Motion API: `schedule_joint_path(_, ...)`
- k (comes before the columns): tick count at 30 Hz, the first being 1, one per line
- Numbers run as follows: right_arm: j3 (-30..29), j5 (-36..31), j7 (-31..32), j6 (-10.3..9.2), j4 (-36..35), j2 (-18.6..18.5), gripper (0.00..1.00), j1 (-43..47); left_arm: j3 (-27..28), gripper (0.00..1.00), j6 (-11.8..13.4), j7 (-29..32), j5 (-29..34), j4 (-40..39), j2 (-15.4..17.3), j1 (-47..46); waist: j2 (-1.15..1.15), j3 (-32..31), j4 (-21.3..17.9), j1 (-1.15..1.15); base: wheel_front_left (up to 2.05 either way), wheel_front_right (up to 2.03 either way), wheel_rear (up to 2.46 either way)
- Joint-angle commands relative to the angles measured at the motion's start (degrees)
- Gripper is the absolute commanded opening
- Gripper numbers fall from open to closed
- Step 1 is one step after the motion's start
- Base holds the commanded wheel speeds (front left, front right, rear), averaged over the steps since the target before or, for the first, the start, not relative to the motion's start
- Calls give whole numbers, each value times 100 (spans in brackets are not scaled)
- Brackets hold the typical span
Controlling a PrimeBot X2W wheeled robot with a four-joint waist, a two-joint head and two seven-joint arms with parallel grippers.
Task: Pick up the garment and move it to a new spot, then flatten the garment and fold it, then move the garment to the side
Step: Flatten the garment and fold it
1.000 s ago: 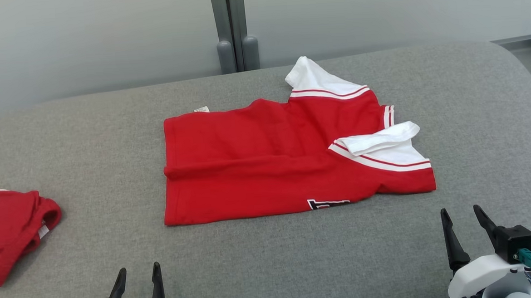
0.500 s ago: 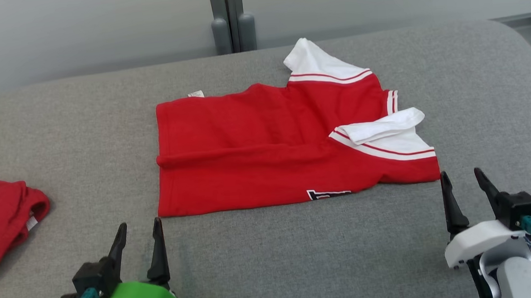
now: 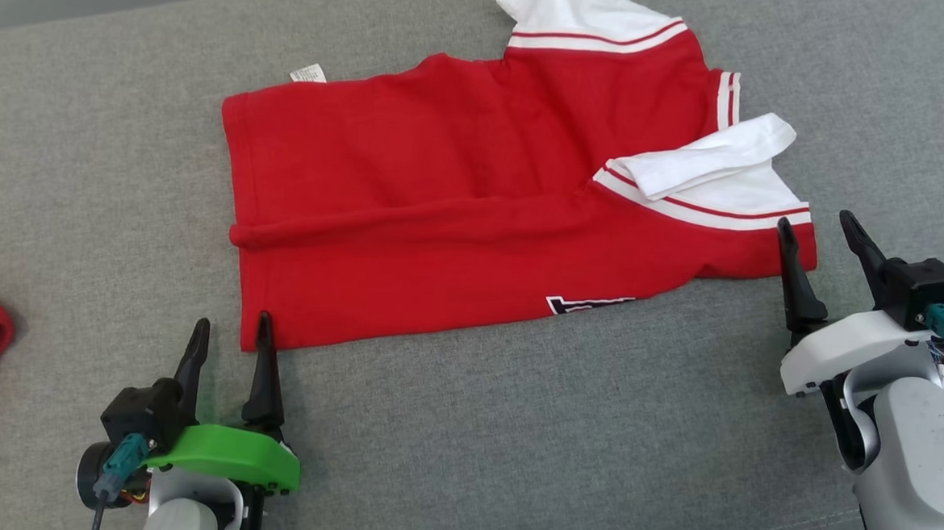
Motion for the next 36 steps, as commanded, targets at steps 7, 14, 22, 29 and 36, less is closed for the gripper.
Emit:
schedule_joint_path(7,-139,-182,-19,-10,292,-21,100,-199,-329,100,16,4,-187,168,174,-221,0,403,-38,0,0,0,0)
schedule_joint_path(14,135,-232,16,-5,860,-1,100,-226,-899,100,8,66,-588,754,185,-229,0,424,-33,0,0,0,0)
schedule_joint_path(22,301,-2,26,-6,944,-13,0,-206,-1705,0,-22,107,-1274,1126,292,-289,0,290,-12,0,0,0,0)
schedule_joint_path(29,38,169,-13,-9,498,-21,0,-26,-1265,0,-5,14,-1267,641,339,-209,0,-185,45,0,0,0,0)
schedule_joint_path(36,-180,357,-13,-10,546,-28,0,657,-846,0,1,1,-917,438,86,528,0,-1036,73,0,0,0,0)
